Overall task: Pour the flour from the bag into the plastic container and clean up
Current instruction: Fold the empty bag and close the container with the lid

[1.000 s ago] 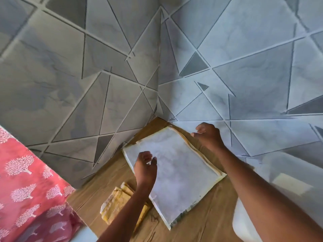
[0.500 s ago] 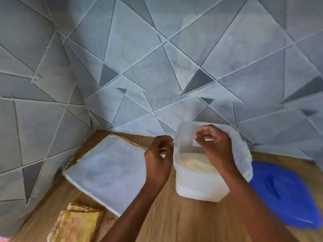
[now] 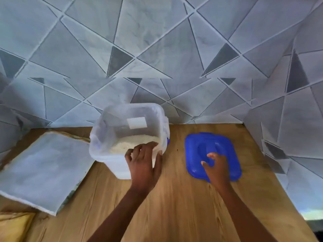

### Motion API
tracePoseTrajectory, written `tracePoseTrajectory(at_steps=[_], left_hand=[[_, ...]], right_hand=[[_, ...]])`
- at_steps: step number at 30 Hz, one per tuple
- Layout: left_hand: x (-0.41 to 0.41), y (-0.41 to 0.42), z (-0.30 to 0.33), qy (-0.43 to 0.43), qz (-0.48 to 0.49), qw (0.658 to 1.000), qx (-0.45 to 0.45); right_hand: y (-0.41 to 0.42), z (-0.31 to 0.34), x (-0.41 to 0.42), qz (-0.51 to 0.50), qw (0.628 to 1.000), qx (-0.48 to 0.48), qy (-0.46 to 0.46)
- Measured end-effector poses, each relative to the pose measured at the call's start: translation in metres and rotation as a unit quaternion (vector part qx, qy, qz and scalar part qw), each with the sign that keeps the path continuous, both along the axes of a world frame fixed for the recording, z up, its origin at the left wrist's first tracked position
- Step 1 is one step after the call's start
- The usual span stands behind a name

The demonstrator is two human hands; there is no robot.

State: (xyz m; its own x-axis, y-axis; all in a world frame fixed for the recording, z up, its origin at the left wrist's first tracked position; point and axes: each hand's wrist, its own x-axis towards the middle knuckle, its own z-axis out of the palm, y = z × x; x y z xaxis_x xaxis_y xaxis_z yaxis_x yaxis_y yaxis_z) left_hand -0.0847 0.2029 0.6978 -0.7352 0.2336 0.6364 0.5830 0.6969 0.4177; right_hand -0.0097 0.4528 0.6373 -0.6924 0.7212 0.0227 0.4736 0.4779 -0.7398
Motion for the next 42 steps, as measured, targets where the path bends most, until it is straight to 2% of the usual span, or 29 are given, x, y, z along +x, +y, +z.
tracePoseTrajectory(at_steps=[6,12,16,19,22,24,26,27,29,32,35,37,38,40,42], left_hand=[[0.000,0.019,-0.013,0.054,0.072,0.996,0.002],[0.002,0.025,-0.011,0.084,0.098,0.992,-0.002],[0.005,0.030,-0.014,0.085,0.100,0.991,-0.001],[0.015,0.039,-0.027,0.100,0.027,0.994,0.024],[0.032,0.060,-0.051,0.103,-0.106,0.989,0.018],[0.040,0.079,-0.074,0.019,-0.186,0.982,-0.038],[0.042,0.099,-0.093,-0.144,-0.202,0.965,-0.082],[0.043,0.107,-0.100,-0.232,-0.188,0.952,-0.069],[0.039,0.121,-0.112,-0.369,-0.161,0.915,0.025],[0.025,0.132,-0.124,-0.482,-0.104,0.863,0.105],[0.006,0.129,-0.127,-0.565,-0.099,0.798,0.183],[-0.002,0.123,-0.124,-0.595,-0.101,0.765,0.226],[-0.004,0.121,-0.122,-0.602,-0.097,0.755,0.242],[-0.004,0.120,-0.118,-0.616,-0.081,0.734,0.275],[-0.002,0.121,-0.116,-0.618,-0.075,0.730,0.282]], right_hand=[[0.050,-0.048,0.023,-0.114,0.978,-0.046,-0.171],[0.072,-0.058,0.017,-0.217,0.954,-0.114,-0.173],[0.087,-0.053,0.007,-0.267,0.921,-0.223,-0.178],[0.093,-0.054,0.005,-0.279,0.908,-0.261,-0.174],[0.097,-0.052,0.004,-0.282,0.903,-0.268,-0.182],[0.100,-0.051,0.005,-0.286,0.901,-0.267,-0.187],[0.101,-0.052,0.006,-0.283,0.901,-0.269,-0.188],[0.101,-0.053,0.007,-0.277,0.903,-0.270,-0.187],[0.101,-0.056,0.008,-0.270,0.904,-0.271,-0.189],[0.098,-0.061,0.010,-0.282,0.904,-0.268,-0.178],[0.091,-0.067,0.010,-0.317,0.901,-0.270,-0.118],[0.084,-0.067,0.007,-0.355,0.886,-0.295,-0.044],[0.081,-0.066,0.005,-0.364,0.873,-0.322,0.040],[0.072,-0.065,0.002,-0.367,0.815,-0.381,0.236],[0.059,-0.067,0.003,-0.329,0.772,-0.430,0.333]])
